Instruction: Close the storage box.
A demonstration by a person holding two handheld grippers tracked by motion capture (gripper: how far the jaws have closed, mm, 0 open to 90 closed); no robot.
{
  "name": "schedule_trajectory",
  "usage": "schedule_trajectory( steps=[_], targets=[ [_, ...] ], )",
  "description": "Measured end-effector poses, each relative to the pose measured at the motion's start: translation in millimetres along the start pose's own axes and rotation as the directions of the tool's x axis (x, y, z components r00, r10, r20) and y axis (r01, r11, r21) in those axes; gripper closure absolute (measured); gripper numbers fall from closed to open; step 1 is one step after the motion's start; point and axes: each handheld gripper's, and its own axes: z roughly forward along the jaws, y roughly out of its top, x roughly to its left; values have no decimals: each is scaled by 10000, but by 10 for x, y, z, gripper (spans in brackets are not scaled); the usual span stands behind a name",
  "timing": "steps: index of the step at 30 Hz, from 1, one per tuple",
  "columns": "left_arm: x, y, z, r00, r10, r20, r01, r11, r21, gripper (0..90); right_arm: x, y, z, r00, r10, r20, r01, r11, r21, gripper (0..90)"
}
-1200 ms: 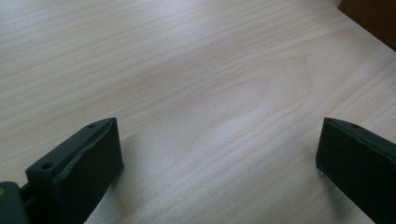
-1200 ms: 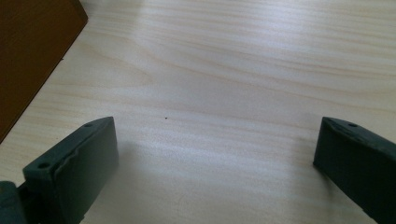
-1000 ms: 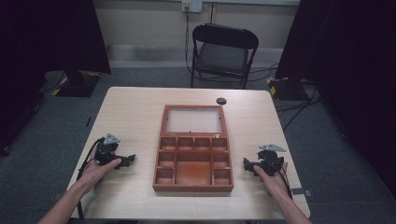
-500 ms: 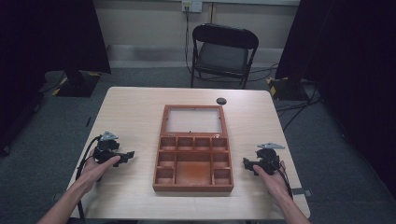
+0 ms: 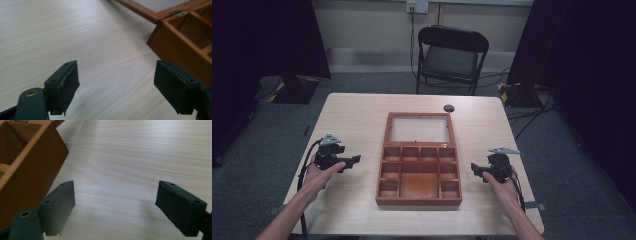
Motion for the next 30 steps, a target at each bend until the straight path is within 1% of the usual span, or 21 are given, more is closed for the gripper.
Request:
schedule_trajectory(
  steps=[1, 3, 5, 7, 9, 10, 12, 13, 14, 15, 16, 17, 18, 20, 21, 22, 24, 25, 27, 28, 30],
  targets=[
    [-19, 13, -1, 10000, 46, -30, -47, 9999, -130, 197, 25, 17, -22, 9998, -65, -184, 63, 9999, -102, 150],
    [-59, 20, 23, 10000, 65, 14, -65, 10000, -20, 197, 39, 33, -47, 9997, -73, -230, 67, 9996, -272, 152],
    [-58, 22, 25, 9999, 113, 28, -113, 9999, 64, 197, 40, 48, -58, 9996, -58, -258, 50, 9995, -318, 152],
    [-58, 29, 25, 10000, -7, -97, 7, 10000, 17, 197, 49, 86, -82, 9996, -91, -255, 78, 9988, -485, 152],
    [-39, 56, 40, 9998, -220, -21, 220, 9998, 2, 197, 62, 132, -84, 9992, 65, -388, -89, 9981, -608, 152],
    [-18, 110, 62, 9995, -304, 20, 304, 9995, 29, 197, 86, 176, -62, 9989, -24, -468, -10, 9974, -719, 160],
    [-6, 140, 75, 9993, -361, -4, 361, 9993, -45, 204, 105, 197, -44, 9989, -47, -476, 16, 9979, -647, 161],
    [3, 166, 96, 9987, -502, 2, 502, 9985, -210, 204, 125, 218, -21, 9985, -80, -544, 45, 9979, -638, 161],
    [14, 195, 121, 9983, -579, 27, 580, 9981, -188, 207, 150, 244, 1, 9978, -117, -648, 79, 9982, -595, 161],
    [25, 259, 176, 9977, -665, 155, 667, 9977, -125, 201, 209, 303, 39, 9958, -170, -895, 113, 9979, -638, 160],
    [25, 259, 176, 9977, -665, 155, 667, 9977, -125, 200, 209, 303, 39, 9958, -170, -895, 113, 9979, -638, 160],
    [24, 278, 188, 9972, -748, 81, 750, 9966, -338, 200, 234, 337, 54, 9949, -209, -985, 140, 9974, -701, 160],
    [22, 330, 229, 9968, -794, 108, 796, 9966, -233, 200, 276, 409, 80, 9932, -280, -1131, 185, 9963, -841, 169],
    [19, 359, 248, 9972, -735, 166, 738, 9972, -155, 200, 300, 437, 94, 9932, -385, -1097, 283, 9953, -926, 176],
    [-2, 420, 273, 9978, -653, 92, 654, 9977, -161, 200, 350, 497, 146, 9918, -556, -1148, 467, 9958, -793, 169],
    [-2, 420, 273, 9978, -653, 92, 654, 9977, -161, 200, 350, 497, 146, 9918, -556, -1148, 467, 9958, -793, 169],
    [-31, 486, 304, 9981, -601, 151, 603, 9980, -173, 200, 398, 548, 190, 9901, -585, -1275, 477, 9951, -860, 175],
    [-54, 520, 323, 9982, -564, 221, 568, 9982, -180, 200, 430, 608, 240, 9893, -660, -1301, 548, 9946, -878, 170],
    [-105, 590, 362, 9986, -452, 292, 458, 9987, -206, 200, 441, 646, 266, 9886, -674, -1344, 557, 9945, -887, 166],
    [-121, 625, 381, 9988, -310, 369, 317, 9993, -182, 200, 446, 688, 287, 9881, -666, -1386, 544, 9944, -905, 168],
    [-171, 686, 434, 9984, -369, 424, 380, 9990, -250, 200, 459, 782, 329, 9883, -673, -1369, 531, 9930, -1052, 169]
  ],
)
